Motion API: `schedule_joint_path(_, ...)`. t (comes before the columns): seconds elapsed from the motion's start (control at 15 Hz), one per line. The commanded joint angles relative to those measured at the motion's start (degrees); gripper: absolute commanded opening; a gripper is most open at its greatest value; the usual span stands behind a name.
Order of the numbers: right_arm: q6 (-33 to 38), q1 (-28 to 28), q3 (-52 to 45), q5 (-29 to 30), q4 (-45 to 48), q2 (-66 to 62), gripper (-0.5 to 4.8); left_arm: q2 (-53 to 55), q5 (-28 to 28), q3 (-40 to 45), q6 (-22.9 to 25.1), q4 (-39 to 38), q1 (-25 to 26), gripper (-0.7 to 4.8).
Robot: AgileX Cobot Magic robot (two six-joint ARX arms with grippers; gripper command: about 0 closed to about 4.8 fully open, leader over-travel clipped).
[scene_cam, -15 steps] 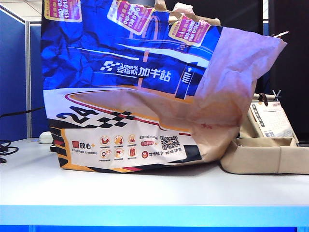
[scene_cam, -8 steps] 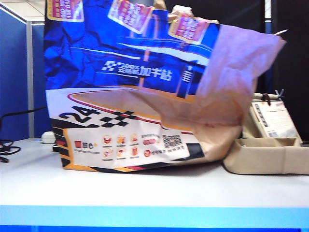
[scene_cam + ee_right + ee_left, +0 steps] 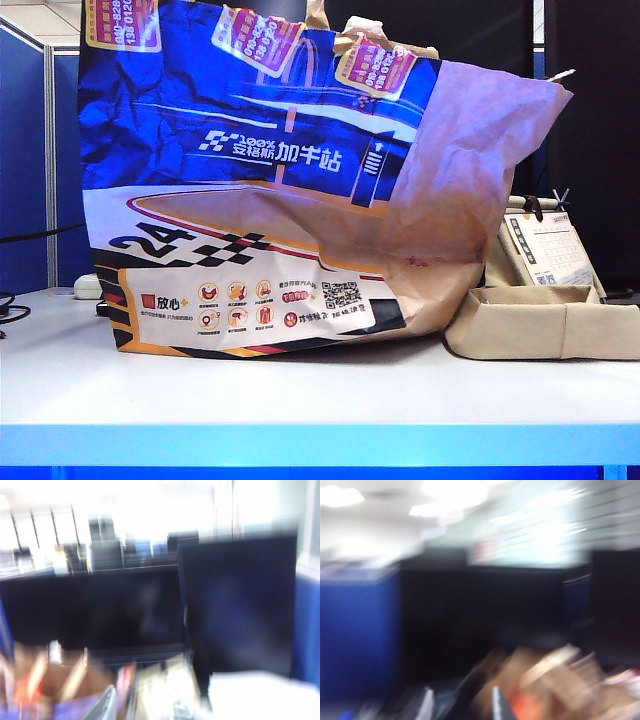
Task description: Open the paper bag and put two oranges into the paper bag.
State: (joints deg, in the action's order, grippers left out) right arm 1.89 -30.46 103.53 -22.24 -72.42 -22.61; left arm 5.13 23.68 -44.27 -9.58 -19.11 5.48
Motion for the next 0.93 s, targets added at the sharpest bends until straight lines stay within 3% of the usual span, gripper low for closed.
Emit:
schedule_joint_path(0.07,0.7,-0.3,-18.1,5.7,4.1,1.6,1.38,-4.3,-2.5,5.5,1.8,-11.6,0.0,1.64)
schedule_joint_path(0.2,-3.6,-0.3,-34.3,10.4,12.1,3.2,1.38,-4.8,-0.6,10.4,6.1,-10.4,-0.4,1.58)
schedule_joint_path(0.33,-7.6,-0.4,-52.6,10.4,28.7,3.6,1.38,-4.8,-1.0,14.0,5.8,-9.0,-1.9,1.51)
schedule_joint_path(0.47,-8.3,-0.3,-64.5,10.4,43.8,3.5,1.38,-4.8,-3.4,16.2,5.1,-6.9,-3.3,1.51)
schedule_joint_path(0.53,-8.3,-0.4,-70.8,10.4,52.8,3.0,1.38,-4.8,-7.5,17.2,2.3,-5.5,-3.2,1.51)
schedule_joint_path(0.67,-8.3,-0.2,-81.4,10.5,65.8,2.5,1.39,-4.8,-10.6,20.1,-8.6,-5.0,-3.2,1.51)
schedule_joint_path(0.93,-7.4,-0.4,-91.4,10.8,67.6,2.6,1.49,-4.9,-9.4,28.3,-18.4,-4.8,-3.9,1.51)
